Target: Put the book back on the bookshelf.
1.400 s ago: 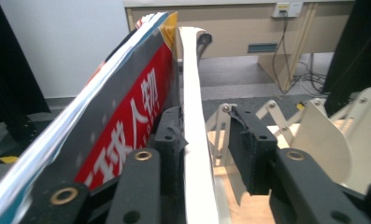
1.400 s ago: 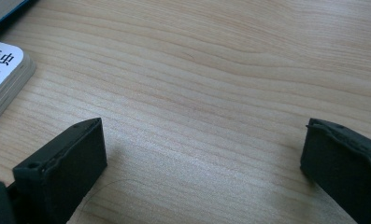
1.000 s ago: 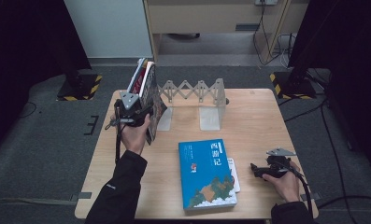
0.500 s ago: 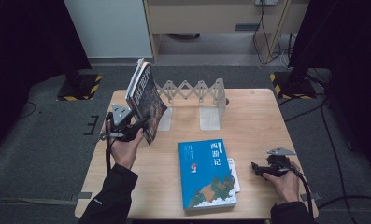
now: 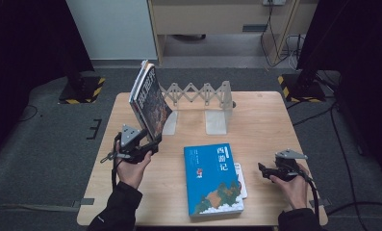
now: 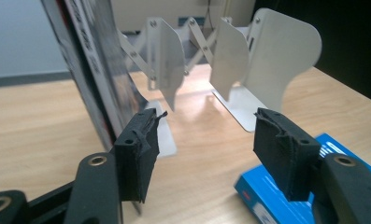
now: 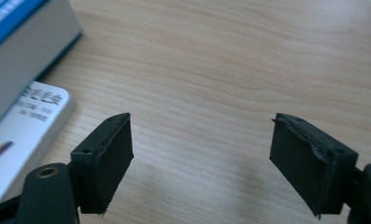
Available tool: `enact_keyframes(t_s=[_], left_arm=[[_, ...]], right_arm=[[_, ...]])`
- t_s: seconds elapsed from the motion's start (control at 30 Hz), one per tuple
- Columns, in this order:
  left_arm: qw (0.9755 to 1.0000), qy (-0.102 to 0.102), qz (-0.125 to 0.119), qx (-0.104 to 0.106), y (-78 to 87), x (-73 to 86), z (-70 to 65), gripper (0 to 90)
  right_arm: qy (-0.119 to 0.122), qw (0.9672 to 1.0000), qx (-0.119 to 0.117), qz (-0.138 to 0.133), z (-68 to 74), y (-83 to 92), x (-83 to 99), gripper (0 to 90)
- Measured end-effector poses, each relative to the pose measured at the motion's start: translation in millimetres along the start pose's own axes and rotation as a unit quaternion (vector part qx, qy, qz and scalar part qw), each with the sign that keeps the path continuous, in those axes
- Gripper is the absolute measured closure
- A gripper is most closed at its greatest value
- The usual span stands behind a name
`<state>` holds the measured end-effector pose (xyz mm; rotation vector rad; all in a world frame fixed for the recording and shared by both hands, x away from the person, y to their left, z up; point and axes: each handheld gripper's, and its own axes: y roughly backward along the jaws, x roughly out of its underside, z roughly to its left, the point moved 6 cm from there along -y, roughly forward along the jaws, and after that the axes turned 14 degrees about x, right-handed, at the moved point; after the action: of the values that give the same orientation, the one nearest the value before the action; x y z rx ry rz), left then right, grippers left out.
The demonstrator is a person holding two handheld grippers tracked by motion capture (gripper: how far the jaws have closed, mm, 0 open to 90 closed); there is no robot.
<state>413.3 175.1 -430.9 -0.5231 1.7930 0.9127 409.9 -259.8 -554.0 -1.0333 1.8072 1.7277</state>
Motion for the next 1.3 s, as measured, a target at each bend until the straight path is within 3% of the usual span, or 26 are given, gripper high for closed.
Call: enact_keyframes(t_s=[0.23, 0.33, 0.5, 0.6, 0.77, 0.87, 0.93, 1.03, 1.17, 1.3], left_arm=[[0.9997, 0.004, 0.020, 0.012, -9.6, 20.3, -5.5, 35.7], [0.9993, -0.008, 0.034, 0.015, -16.1, 32.8, -9.2, 33.3], [0.9972, 0.006, 0.060, 0.044, -29.2, 48.2, -16.7, 32.8], [0.9959, 0.004, 0.071, 0.055, -35.3, 54.6, -21.6, 32.7], [0.9930, 0.000, 0.092, 0.075, -44.9, 66.1, -32.1, 31.3], [0.9900, 0.003, 0.108, 0.091, -51.4, 74.8, -40.0, 31.2], [0.9889, 0.006, 0.111, 0.099, -55.6, 78.0, -44.4, 30.7], [0.9870, 0.014, 0.116, 0.111, -60.7, 82.9, -50.1, 29.6], [0.9852, 0.018, 0.121, 0.120, -64.4, 87.0, -52.7, 29.5], [0.9805, 0.050, 0.128, 0.141, -68.8, 93.2, -51.9, 27.2]], right_arm=[[-0.003, 0.9995, -0.029, -0.008, 13.4, 9.5, -10.9, 25.6], [-0.001, 0.9990, -0.043, -0.012, 20.1, 13.1, -13.1, 25.4], [0.003, 0.9979, -0.060, -0.022, 31.2, 16.5, -17.7, 24.5], [0.000, 0.9971, -0.071, -0.028, 37.8, 18.2, -20.7, 24.5], [-0.008, 0.9950, -0.094, -0.034, 48.3, 22.4, -25.7, 23.6], [-0.005, 0.9947, -0.096, -0.036, 53.2, 23.4, -26.6, 25.4], [0.002, 0.9936, -0.105, -0.041, 57.5, 23.8, -26.8, 29.2], [-0.005, 0.9927, -0.115, -0.036, 65.1, 23.9, -26.1, 28.3], [0.006, 0.9915, -0.128, -0.026, 74.0, 22.0, -23.1, 28.1], [0.000, 0.9903, -0.138, -0.018, 80.5, 21.3, -21.6, 28.8]])
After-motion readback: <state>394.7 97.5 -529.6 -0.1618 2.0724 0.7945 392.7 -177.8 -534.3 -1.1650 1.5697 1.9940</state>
